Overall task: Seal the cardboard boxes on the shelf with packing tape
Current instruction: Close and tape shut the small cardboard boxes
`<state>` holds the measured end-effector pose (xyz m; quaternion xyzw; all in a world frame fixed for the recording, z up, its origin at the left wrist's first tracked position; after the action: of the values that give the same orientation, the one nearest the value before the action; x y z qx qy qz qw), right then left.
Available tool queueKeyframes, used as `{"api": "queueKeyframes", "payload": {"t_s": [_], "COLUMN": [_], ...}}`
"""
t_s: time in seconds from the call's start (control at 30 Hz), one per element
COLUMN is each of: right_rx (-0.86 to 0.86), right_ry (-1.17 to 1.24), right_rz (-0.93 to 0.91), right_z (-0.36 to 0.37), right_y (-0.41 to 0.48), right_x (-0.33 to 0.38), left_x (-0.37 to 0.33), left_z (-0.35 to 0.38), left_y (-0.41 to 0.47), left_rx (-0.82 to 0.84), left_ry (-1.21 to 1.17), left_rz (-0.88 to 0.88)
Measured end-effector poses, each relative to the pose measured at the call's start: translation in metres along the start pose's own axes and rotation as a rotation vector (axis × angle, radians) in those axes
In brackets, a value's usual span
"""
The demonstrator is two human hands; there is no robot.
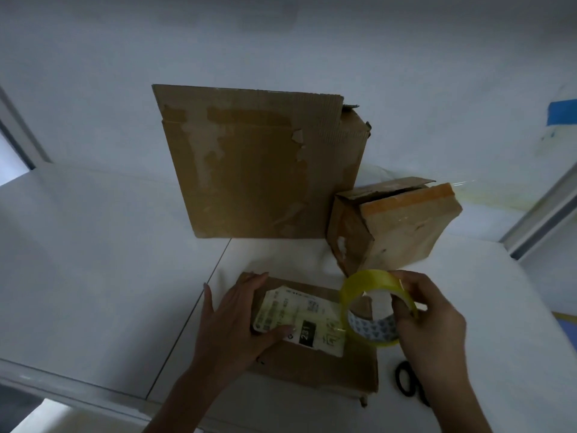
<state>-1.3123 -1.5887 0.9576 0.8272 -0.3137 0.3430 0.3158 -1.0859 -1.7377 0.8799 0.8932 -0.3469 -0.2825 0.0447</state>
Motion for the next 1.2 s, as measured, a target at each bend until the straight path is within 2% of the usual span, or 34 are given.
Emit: {"api": "queueKeyframes", "payload": {"t_s": [0.23,0.33,0.5,0.6,0.67,1.2], "right_rx": [0.075,0.081,-0.121,-0.301,-0.343,-0.214], "right_ry": [0.070,0.029,0.047,0.077,0.044,-0.173], "right_rz": [0.177,0.160,-0.004,-0.009,-0.003,-0.039], "right_z": [0.019,0.018,-0.007,-0.024,-0.032,-0.036], "right_y": [-0.009,-0.013,-0.010,-0.008,-0.006,-0.012], "right_x": [-0.025,-0.028,-0.012,-0.021,-0.029,-0.049], "left_x": [0.000,-0.002,-0.002,-0.002,-0.001,-0.002], "left_z": [0.000,-0.001,-0.003,-0.002,-0.001,-0.002], "left_y": [0.000,-0.001,-0.002,-0.002,-0.002,-0.001], "left_rx": [0.002,-0.006,0.004,0.010,0.006,0.025], "left_ry": [0.020,0.025,0.052,0.061,0.067,0.049], "left_rz": [0.002,0.005,0.012,0.012,0.012,-0.019]}}
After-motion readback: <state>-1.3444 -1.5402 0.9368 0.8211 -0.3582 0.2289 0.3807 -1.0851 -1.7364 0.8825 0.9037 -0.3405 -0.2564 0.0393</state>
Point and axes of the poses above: each hand's wrist, its own y-axis towards the middle knuckle, its own z-axis out of the palm, x = y × z, the point moved 3 cm from there along y, towards the middle knuckle, and after that the axes turned 2 degrees about z, right-handed, at the moved point
